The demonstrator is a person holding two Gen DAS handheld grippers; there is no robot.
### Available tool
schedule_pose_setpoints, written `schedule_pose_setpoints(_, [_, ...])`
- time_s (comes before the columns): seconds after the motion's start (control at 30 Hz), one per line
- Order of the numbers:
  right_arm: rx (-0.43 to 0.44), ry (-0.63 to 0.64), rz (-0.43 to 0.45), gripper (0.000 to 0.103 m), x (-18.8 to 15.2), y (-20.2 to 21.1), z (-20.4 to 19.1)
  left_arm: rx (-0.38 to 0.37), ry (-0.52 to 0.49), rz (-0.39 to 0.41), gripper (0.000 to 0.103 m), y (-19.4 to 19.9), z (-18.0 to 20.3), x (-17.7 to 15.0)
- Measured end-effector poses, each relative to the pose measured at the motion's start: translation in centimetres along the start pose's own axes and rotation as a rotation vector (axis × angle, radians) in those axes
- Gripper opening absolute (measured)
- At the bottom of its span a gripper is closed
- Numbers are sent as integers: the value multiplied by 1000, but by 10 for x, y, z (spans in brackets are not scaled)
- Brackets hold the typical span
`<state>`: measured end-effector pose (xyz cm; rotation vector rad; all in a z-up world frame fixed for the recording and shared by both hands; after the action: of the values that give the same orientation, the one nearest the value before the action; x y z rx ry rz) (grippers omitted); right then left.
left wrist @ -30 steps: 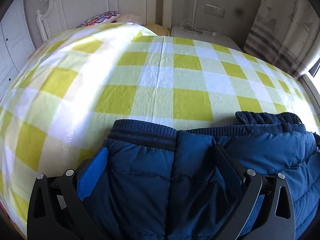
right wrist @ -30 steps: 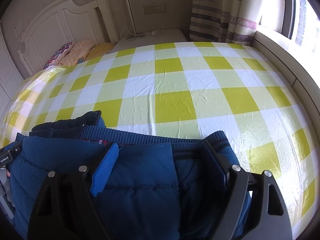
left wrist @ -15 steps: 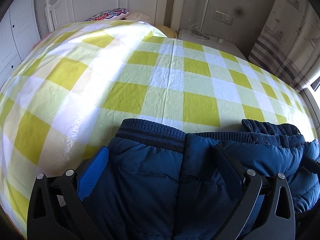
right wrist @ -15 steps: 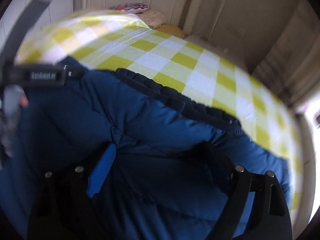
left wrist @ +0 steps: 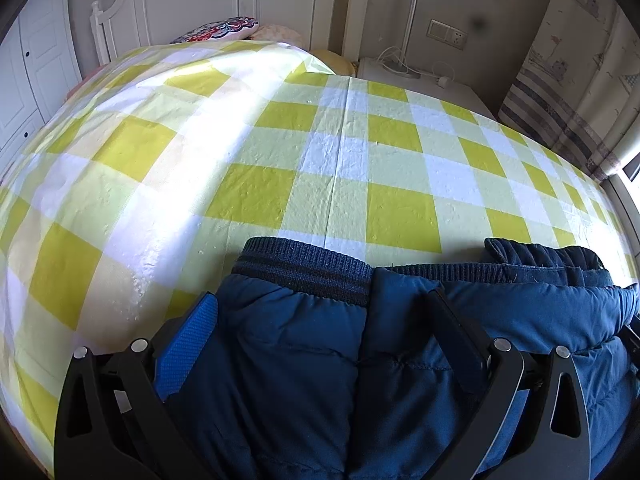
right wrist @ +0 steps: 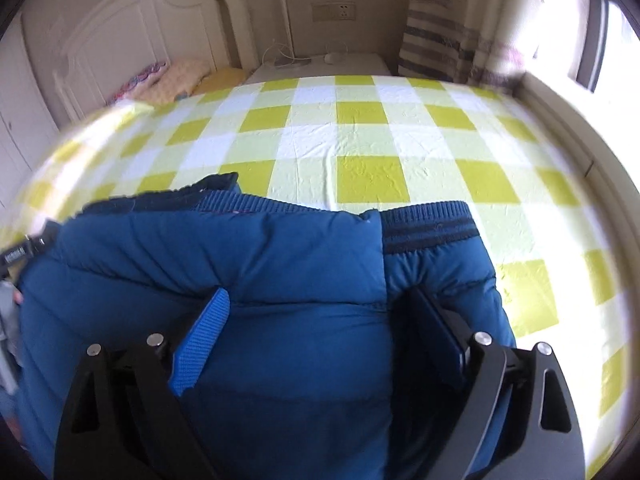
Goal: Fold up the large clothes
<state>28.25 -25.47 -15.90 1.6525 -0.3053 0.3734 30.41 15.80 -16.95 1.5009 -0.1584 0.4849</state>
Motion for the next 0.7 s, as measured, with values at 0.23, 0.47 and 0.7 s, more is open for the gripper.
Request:
schedule_pose_setpoints(0.23, [22, 159, 165, 90, -16, 69, -49, -70, -113, 248, 99, 99, 43, -35])
schedule_pose_setpoints(0.47, [-24, 336, 22, 98, -50, 25, -98, 74, -313, 72, 99, 30, 96, -79])
schedule_pose_setpoints(0.7, [-11, 281, 34, 99, -46, 31, -81, 37, -267, 78, 99, 38, 80, -75])
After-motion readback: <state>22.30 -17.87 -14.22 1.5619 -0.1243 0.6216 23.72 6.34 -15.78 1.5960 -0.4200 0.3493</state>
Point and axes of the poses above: each gripper's, at about its wrist camera, not at the fingertips, and y roughly against the way its jaws point, z to its right, x to its top, the point moved 8 cm from there along -y, roughly the way its jaws point, and after that the axes turned 13 degrees about -z, right-handed, at the moved point
